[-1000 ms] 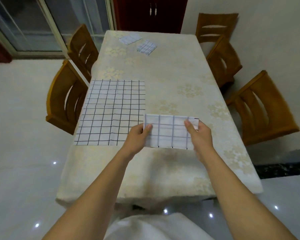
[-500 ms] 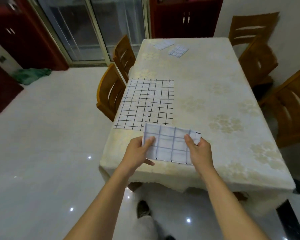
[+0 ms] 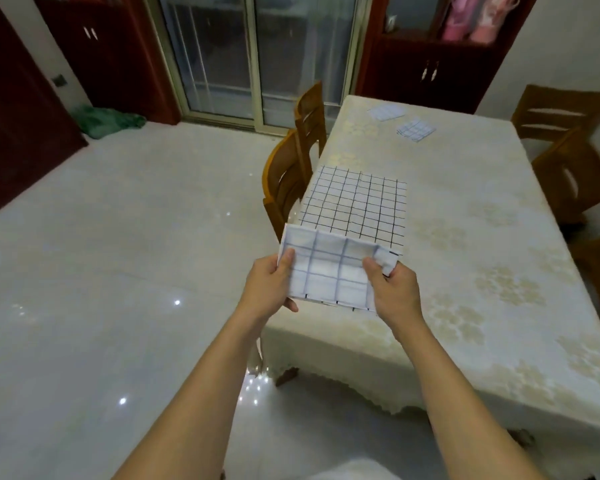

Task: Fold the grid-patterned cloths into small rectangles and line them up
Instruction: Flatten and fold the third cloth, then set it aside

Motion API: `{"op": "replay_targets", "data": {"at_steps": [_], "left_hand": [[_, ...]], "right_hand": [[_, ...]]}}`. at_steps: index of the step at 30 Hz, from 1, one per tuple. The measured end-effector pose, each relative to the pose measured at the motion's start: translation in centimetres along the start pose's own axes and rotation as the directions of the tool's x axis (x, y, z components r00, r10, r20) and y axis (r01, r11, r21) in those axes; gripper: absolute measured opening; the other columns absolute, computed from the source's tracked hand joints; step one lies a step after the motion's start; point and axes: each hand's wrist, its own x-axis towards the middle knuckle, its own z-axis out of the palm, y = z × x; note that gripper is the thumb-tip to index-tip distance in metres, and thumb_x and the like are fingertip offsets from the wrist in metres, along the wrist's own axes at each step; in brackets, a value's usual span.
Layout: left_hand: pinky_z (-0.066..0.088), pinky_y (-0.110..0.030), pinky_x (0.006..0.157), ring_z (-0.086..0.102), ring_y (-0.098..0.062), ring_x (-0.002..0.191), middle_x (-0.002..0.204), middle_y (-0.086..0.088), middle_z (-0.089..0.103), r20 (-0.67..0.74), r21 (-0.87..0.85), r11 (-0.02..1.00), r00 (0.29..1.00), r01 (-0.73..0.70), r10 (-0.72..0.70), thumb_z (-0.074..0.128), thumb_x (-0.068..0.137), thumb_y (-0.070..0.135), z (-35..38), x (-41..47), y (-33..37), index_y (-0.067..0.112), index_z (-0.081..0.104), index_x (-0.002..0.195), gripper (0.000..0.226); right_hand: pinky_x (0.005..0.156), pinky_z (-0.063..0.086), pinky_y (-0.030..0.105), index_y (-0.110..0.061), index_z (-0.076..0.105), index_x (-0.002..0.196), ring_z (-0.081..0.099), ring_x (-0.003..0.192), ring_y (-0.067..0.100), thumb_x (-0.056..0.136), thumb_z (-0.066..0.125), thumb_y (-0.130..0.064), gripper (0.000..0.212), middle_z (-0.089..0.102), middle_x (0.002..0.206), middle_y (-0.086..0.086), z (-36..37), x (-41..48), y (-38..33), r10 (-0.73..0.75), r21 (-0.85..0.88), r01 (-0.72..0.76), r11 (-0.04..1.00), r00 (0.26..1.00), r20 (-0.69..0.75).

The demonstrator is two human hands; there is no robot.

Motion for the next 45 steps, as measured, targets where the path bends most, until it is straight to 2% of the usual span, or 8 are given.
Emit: {"op": "replay_targets", "data": {"at_steps": [4,9,15,25,28,33,39,45], "left_hand": [[0.058,-0.027,0.054,0.067,-0.022,0.085,0.093,-0.007,0.066,-0.039,-0.050,0.998,0.999,0.035,-0.037,0.041,0.105,0.047,-9.2,0.7,-1.5,0.019,0.065,0.102,0.037],[0.058,-0.034,0.056,0.069,-0.017,0.080,0.089,-0.004,0.071,-0.029,-0.205,0.976,0.996,0.073,-0.081,0.054,0.101,0.042,-20.4,1.2,-3.3,0.011,0.071,0.100,0.035],[0.055,-0.030,0.051,0.070,-0.015,0.077,0.089,-0.006,0.073,-0.145,-0.207,0.977,0.985,0.059,-0.090,0.056,0.101,0.039,-29.3,3.3,-4.0,0.010,0.070,0.106,0.033],[0.054,-0.028,0.050,0.069,-0.013,0.074,0.089,-0.004,0.073,-0.117,-0.197,0.978,0.989,0.062,-0.086,0.052,0.103,0.040,-35.1,12.8,-3.8,0.013,0.070,0.105,0.032],[0.054,-0.029,0.049,0.067,-0.012,0.073,0.090,-0.005,0.072,-0.136,-0.182,0.980,0.985,0.076,-0.102,0.049,0.104,0.040,-37.6,17.2,-3.0,0.012,0.070,0.105,0.035],[0.054,-0.029,0.049,0.068,-0.011,0.074,0.089,0.002,0.074,-0.179,-0.174,0.982,0.979,0.071,-0.102,0.047,0.105,0.038,-41.8,25.5,0.6,0.017,0.070,0.104,0.031],[0.053,-0.027,0.048,0.069,-0.011,0.072,0.086,0.002,0.075,-0.261,-0.217,0.976,0.964,0.000,-0.058,0.055,0.103,0.032,-44.3,35.8,4.1,0.014,0.071,0.104,0.025],[0.052,-0.027,0.047,0.068,-0.013,0.072,0.091,-0.003,0.074,-0.192,-0.233,0.972,0.978,0.036,-0.083,0.054,0.103,0.035,-44.7,46.1,3.7,0.010,0.071,0.105,0.029]], "right_hand": [[0.050,0.041,0.023,-0.011,0.063,0.071,0.051,0.049,0.002,0.098,0.061,-0.028,0.032,0.055,0.054,-0.010,8.5,-0.7,-3.2,-0.009,-0.026,0.010,1.000,0.998,0.055],[0.067,0.059,0.032,-0.023,0.069,0.085,0.071,0.079,0.012,0.095,0.063,-0.037,0.019,0.074,0.084,-0.002,18.7,-1.0,-7.0,0.000,-0.022,0.004,1.000,0.990,0.140],[0.058,0.053,0.018,-0.022,0.070,0.082,0.070,0.070,0.002,0.096,0.062,-0.035,0.020,0.073,0.073,-0.010,27.8,-0.8,-10.2,-0.001,0.049,-0.010,0.999,0.976,0.218],[0.076,0.058,0.027,-0.026,0.070,0.094,0.071,0.088,0.008,0.097,0.060,-0.036,0.015,0.076,0.093,-0.004,35.7,7.1,-11.1,-0.024,0.045,0.014,0.999,0.973,0.229],[0.072,0.058,0.021,-0.029,0.067,0.096,0.071,0.086,0.002,0.098,0.058,-0.036,0.011,0.074,0.091,-0.009,39.3,11.6,-12.1,-0.013,0.091,-0.013,0.996,0.959,0.285],[0.075,0.059,0.028,-0.022,0.070,0.091,0.073,0.086,0.010,0.095,0.065,-0.033,0.013,0.076,0.089,-0.006,45.6,20.9,-15.6,-0.017,0.153,-0.032,0.988,0.950,0.312],[0.067,0.056,0.016,-0.026,0.070,0.086,0.071,0.081,0.000,0.094,0.066,-0.032,0.011,0.074,0.081,-0.020,50.0,31.4,-20.1,-0.082,0.137,0.030,0.990,0.916,0.394],[0.078,0.058,0.024,-0.019,0.072,0.101,0.072,0.091,0.008,0.094,0.066,-0.033,0.016,0.077,0.097,-0.007,52.4,39.5,-18.3,-0.027,0.097,-0.005,0.995,0.944,0.329]]}}
